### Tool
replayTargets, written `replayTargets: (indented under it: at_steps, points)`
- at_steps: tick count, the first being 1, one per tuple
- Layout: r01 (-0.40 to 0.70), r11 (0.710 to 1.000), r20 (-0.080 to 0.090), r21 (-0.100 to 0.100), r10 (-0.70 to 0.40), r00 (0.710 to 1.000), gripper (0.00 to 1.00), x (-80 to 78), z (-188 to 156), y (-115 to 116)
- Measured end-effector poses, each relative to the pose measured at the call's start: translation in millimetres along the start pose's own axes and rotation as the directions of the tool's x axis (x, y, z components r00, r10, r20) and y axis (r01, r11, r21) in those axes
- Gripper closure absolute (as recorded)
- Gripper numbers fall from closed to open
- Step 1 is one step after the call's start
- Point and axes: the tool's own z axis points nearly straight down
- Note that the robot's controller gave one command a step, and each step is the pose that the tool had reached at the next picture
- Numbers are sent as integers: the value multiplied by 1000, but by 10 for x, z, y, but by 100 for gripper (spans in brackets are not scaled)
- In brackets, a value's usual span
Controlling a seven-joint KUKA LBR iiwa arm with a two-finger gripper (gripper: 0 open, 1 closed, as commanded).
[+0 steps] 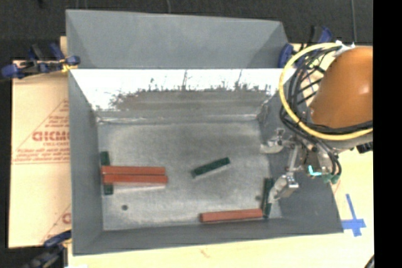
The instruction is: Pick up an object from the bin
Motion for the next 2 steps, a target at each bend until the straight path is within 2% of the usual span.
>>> replayTargets:
  at_steps: [1,2]
  points:
    - [3,1000,7,1,-3,1000,0,-15,-31,1]
    - [4,1000,15,2,-4,1000,0,-96,456,-9]
